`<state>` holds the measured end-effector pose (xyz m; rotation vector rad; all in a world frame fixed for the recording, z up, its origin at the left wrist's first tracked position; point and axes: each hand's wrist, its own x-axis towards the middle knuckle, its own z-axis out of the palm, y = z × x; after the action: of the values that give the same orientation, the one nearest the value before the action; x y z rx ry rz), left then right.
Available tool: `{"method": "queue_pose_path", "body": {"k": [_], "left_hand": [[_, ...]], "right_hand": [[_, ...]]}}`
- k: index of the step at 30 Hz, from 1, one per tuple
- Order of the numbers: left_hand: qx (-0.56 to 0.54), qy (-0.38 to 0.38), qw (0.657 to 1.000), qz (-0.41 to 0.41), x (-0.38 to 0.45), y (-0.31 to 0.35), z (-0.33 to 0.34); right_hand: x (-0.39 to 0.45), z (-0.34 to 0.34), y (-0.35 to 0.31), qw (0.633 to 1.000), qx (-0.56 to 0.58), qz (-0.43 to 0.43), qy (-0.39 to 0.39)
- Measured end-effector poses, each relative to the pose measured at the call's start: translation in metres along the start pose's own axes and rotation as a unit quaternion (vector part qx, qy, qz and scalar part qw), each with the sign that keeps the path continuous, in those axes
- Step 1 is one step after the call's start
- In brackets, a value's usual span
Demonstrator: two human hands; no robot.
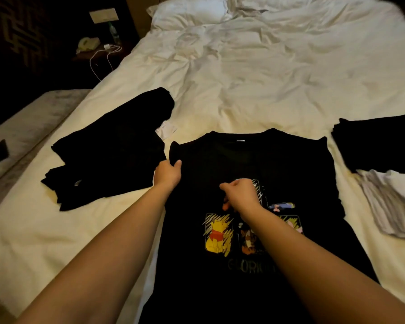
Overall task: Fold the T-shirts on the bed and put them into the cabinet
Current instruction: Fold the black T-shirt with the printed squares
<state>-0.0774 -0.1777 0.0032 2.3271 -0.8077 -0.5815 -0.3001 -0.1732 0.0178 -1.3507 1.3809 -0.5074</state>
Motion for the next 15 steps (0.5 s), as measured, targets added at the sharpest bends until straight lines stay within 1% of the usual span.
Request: {"method": "queue_pose_path", "body": {"k": [2, 4, 5, 6, 7, 8, 9, 10, 11, 12, 13, 14, 15], "left_hand": [[0.054, 0.039, 0.996, 0.065, -0.004, -0.003, 0.001], [0.122, 0.058, 0.982, 0.133, -0.011, -0.013, 0.007], [0.145, 0.063, 0.976, 0.149, -0.015, -0.017, 0.011], [0.146, 0.075, 0.974, 0.155, -0.018, -0.02, 0.014], [0.137, 0.097, 0.974, 0.153, -0.02, -0.021, 0.016], [0.132, 0.136, 0.968, 0.163, -0.022, -0.02, 0.016], [0.144, 0.181, 0.952, 0.2, -0.022, -0.018, 0.014], [0.164, 0.219, 0.925, 0.262, -0.023, -0.015, 0.015], [0.181, 0.232, 0.895, 0.336, -0.022, -0.012, 0.017], [0.198, 0.206, 0.871, 0.399, -0.022, -0.009, 0.021], [0.22, 0.146, 0.864, 0.428, -0.022, -0.006, 0.025], [0.255, 0.077, 0.873, 0.408, -0.024, -0.005, 0.029], [0.291, 0.017, 0.888, 0.356, -0.023, -0.008, 0.032]], "right_hand": [[0.004, 0.001, 0.004, 0.998, -0.035, -0.031, 0.034], [0.003, 0.0, 0.009, 0.992, -0.098, -0.066, 0.048], [0.002, 0.001, 0.011, 0.986, -0.131, -0.086, 0.048], [0.001, 0.001, 0.012, 0.979, -0.161, -0.111, 0.056], [0.002, 0.001, 0.012, 0.968, -0.194, -0.139, 0.076], [0.001, 0.0, 0.009, 0.952, -0.23, -0.174, 0.106], [0.001, 0.001, 0.007, 0.93, -0.265, -0.218, 0.132], [0.001, 0.003, 0.005, 0.906, -0.295, -0.267, 0.143], [0.002, 0.007, 0.004, 0.883, -0.325, -0.309, 0.135], [0.003, 0.011, 0.005, 0.864, -0.363, -0.332, 0.11], [0.005, 0.017, 0.008, 0.853, -0.394, -0.333, 0.078], [0.006, 0.021, 0.013, 0.851, -0.418, -0.314, 0.044], [0.008, 0.025, 0.018, 0.853, -0.434, -0.291, 0.014]]}}
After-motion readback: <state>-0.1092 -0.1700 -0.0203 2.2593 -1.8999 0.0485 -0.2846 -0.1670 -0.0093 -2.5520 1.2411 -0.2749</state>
